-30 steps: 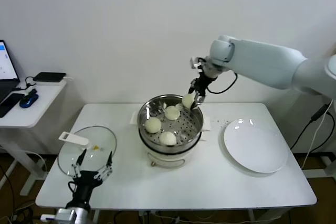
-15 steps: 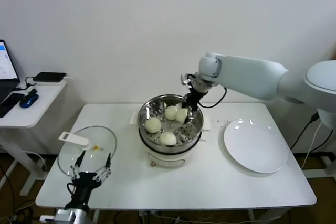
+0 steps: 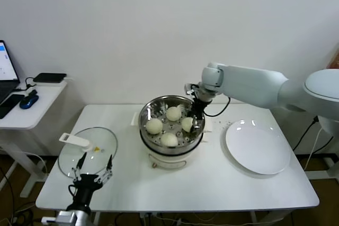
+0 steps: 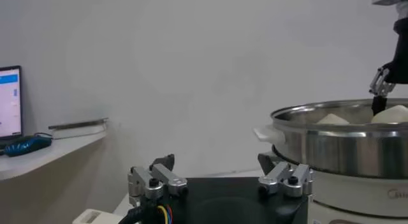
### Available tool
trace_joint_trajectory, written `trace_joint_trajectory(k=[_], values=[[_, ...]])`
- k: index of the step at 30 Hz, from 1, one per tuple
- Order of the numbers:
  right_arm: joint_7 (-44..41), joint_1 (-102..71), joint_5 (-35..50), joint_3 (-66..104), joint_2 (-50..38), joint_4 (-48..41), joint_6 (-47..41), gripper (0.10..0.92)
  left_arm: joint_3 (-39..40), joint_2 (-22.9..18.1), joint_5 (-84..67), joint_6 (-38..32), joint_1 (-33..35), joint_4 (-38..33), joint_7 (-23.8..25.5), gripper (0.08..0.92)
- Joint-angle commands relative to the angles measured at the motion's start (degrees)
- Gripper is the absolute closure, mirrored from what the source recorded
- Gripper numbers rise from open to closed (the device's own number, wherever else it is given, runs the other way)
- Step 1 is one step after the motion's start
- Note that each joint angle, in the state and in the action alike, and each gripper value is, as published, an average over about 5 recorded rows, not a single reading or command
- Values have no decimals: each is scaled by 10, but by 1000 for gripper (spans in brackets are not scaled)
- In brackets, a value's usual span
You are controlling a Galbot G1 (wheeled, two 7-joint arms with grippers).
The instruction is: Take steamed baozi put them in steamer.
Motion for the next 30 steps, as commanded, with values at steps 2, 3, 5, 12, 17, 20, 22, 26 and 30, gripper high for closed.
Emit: trace_joint_trajectory(k=[2,3,5,12,17,20,22,26,30], values=[[3,-8,-8,0,0,0,0,338,1,0,0,-1,0,1,0,177],[3,-8,-8,0,0,0,0,338,1,0,0,-1,0,1,0,177],[4,-9,-8,1,1,-1,0,336,0,0,0,-1,0,1,0,177],[3,-9,-2,5,3,-5,-5,240,0,0,0,-2,1,2,0,177],[3,-1,26,8,6,-1,-16,205,0,-1,1,-1,0,2,0,177],[0,8,38,7,6,-1,-15,203,0,-1,1,-1,0,1,0,177],[-3,15,44,5,5,3,-14,203,0,-1,1,-1,0,0,0,177],[-6,34,51,4,-8,13,-10,202,0,-1,1,-1,0,-1,0,177],[-2,57,58,16,-39,32,-5,203,0,0,1,-1,0,-2,0,177]])
